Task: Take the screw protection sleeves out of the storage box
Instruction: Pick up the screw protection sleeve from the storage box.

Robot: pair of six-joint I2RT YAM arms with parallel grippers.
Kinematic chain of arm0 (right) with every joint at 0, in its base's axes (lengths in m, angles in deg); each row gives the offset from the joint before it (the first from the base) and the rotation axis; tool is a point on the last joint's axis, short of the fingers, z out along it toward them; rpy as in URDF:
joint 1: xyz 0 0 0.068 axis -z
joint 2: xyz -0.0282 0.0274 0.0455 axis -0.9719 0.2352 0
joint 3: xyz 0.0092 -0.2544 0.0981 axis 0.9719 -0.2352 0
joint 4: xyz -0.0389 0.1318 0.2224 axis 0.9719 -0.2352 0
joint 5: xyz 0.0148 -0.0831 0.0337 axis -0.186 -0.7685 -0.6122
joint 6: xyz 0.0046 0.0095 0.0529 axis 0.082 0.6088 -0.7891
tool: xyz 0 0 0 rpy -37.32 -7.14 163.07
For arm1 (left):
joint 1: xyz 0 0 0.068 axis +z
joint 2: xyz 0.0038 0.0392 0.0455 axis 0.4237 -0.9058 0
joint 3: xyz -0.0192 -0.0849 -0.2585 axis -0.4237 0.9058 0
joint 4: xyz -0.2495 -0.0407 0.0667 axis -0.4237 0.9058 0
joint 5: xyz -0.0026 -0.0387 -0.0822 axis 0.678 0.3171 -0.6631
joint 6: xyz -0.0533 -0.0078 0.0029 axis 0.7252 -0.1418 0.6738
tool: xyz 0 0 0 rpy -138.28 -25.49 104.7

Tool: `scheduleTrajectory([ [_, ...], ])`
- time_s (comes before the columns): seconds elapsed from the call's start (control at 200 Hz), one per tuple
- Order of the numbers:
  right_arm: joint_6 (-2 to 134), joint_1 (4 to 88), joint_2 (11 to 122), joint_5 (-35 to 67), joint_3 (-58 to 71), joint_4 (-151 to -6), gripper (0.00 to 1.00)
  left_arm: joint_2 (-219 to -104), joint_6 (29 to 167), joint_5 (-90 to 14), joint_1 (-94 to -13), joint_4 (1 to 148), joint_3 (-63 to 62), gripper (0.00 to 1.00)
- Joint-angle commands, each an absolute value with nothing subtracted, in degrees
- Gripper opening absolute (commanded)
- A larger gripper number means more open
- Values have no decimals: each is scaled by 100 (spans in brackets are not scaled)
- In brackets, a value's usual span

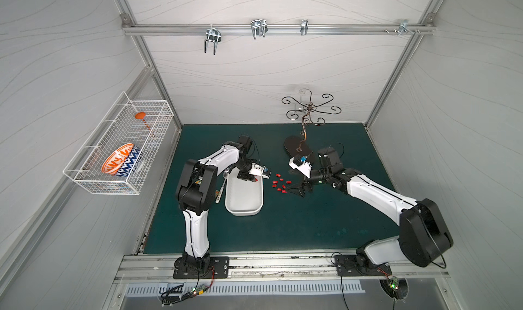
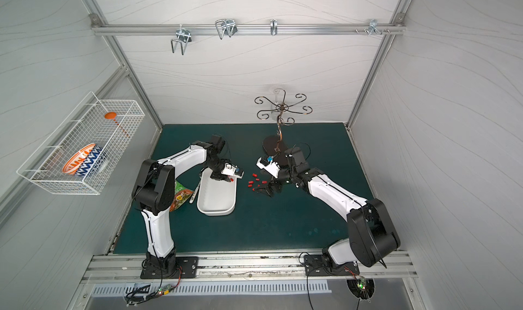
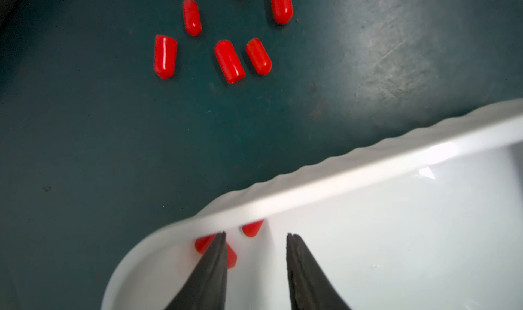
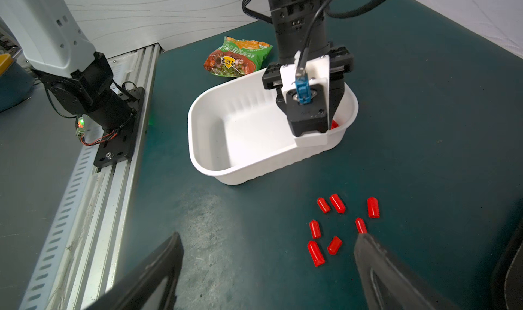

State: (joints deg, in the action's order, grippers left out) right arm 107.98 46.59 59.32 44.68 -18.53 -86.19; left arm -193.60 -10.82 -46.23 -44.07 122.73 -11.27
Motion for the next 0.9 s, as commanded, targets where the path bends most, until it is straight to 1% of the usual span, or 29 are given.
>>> scheduleTrajectory([
  [0.0, 10775, 4739, 5782, 4609, -1722, -8793, 98, -19538, -1162, -4566, -4473, 12384, -1453, 38],
  [0.18, 10762, 4792, 5770, 4664, -1722, -8833, 98, -19724, -1236, -4410, -4532, 12431, -1486, 36],
  [0.485, 10780, 4810, 5821, 4689, -1672, -8922, 98, -19827, -1311, -4157, -4572, 12599, -1458, 25],
  [0.6, 10784, 4810, 5832, 4693, -1648, -8964, 98, -19796, -1277, -4088, -4572, 12538, -1391, 18],
  [0.785, 10779, 4832, 5823, 4664, -1631, -9002, 98, -19522, -1018, -4005, -4572, 12366, -1119, 4],
  [0.895, 10778, 4862, 5811, 4644, -1630, -9019, 98, -19177, -504, -4151, -4563, 12338, -943, 0],
])
